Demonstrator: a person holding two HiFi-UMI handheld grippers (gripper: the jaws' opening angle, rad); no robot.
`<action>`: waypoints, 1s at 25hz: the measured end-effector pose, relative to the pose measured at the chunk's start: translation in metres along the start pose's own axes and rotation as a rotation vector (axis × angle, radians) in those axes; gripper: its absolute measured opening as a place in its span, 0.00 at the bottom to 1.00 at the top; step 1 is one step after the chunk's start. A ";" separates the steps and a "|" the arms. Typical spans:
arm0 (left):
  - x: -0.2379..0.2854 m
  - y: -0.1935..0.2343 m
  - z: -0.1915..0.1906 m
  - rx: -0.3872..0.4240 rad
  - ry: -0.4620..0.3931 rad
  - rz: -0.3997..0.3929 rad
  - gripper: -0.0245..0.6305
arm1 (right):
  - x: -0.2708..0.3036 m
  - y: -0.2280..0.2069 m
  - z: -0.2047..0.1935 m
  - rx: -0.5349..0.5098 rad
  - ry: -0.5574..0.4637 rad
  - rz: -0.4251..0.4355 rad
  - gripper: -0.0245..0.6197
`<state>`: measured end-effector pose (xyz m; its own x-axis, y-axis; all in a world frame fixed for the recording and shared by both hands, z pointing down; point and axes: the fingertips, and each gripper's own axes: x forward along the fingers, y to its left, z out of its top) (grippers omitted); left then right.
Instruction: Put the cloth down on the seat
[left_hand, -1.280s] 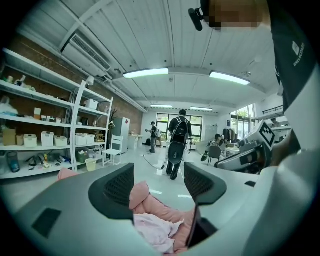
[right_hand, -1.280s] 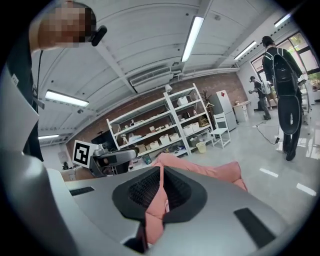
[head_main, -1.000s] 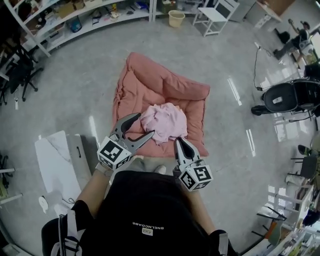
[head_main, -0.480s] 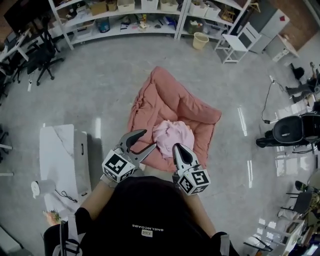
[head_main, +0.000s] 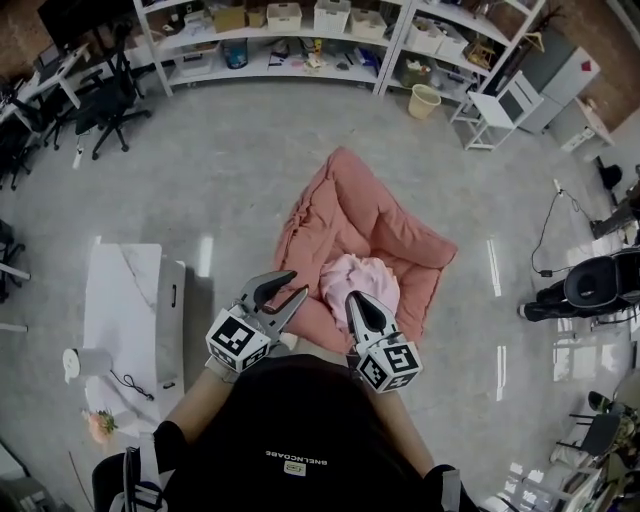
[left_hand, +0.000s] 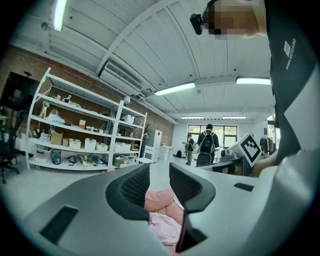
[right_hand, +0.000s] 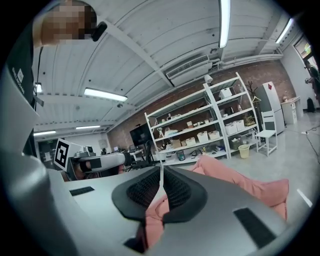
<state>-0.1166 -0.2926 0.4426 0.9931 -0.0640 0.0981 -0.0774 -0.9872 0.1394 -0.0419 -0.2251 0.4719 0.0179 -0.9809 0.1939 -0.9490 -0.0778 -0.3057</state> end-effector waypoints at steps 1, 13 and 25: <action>-0.002 0.003 0.001 -0.002 -0.003 0.010 0.23 | 0.002 0.002 0.000 -0.001 0.002 0.006 0.10; -0.004 0.011 -0.008 -0.038 -0.008 0.024 0.11 | 0.013 0.003 -0.006 -0.019 0.024 0.037 0.10; -0.012 0.011 -0.010 -0.053 0.021 -0.018 0.06 | 0.012 0.008 -0.007 0.003 0.026 0.006 0.10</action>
<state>-0.1300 -0.3009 0.4531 0.9924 -0.0430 0.1157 -0.0649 -0.9791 0.1929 -0.0515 -0.2366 0.4787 0.0036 -0.9764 0.2162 -0.9479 -0.0722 -0.3102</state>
